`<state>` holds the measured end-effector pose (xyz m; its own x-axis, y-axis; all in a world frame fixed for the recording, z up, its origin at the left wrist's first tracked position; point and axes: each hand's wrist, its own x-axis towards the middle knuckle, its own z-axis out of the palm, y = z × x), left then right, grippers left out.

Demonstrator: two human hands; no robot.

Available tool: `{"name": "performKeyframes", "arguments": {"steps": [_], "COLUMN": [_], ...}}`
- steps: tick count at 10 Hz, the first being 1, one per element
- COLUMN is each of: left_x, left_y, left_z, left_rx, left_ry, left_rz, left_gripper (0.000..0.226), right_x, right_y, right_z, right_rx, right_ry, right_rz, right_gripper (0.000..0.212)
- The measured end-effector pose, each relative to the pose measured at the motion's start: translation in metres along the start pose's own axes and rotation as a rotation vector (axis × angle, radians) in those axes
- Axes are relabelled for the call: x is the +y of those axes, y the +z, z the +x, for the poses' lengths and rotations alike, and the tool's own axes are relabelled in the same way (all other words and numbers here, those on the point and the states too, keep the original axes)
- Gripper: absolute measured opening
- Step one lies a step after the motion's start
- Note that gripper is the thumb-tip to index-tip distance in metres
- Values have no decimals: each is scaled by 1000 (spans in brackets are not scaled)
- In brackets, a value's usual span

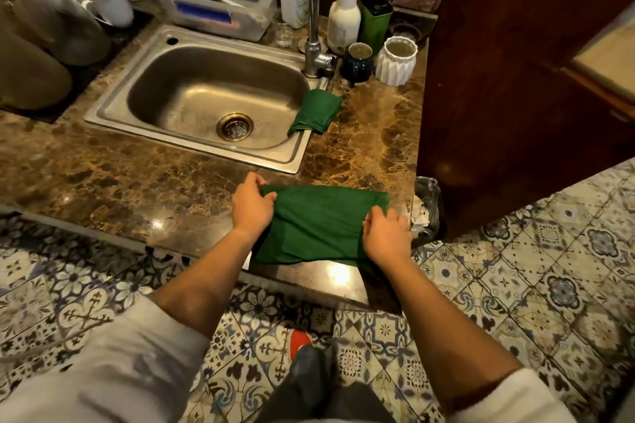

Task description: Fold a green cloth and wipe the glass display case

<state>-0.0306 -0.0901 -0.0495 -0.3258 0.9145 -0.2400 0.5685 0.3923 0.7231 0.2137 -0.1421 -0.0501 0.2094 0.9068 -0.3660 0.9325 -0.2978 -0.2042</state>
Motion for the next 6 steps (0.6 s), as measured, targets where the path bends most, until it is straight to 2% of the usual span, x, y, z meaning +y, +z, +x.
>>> {"name": "performKeyframes", "arguments": {"steps": [1, 2, 3, 4, 5, 6], "left_x": [-5, -4, -8, -24, -32, -2], "left_y": [0, -2, 2, 16, 20, 3], "left_z": [7, -2, -26, -53, -66, -64], "left_rx": [-61, -139, 10, -465, -536, -296], "left_ry": [-139, -65, 456, 731, 674, 694], "left_rz": [-53, 200, 610, 886, 945, 842], "left_gripper": [59, 78, 69, 70, 72, 74], "right_x": [1, 2, 5, 7, 7, -2], "right_y": [4, 14, 22, 24, 21, -5], "right_z": [-5, -8, -13, -29, -35, -34], "right_rx": [66, -225, -257, -225, -276, -106], "right_ry": [-63, -147, -189, -258, -270, -274], "right_rz": [29, -56, -112, -167, -176, -155], "right_gripper": [44, 67, 71, 72, 74, 75]}}
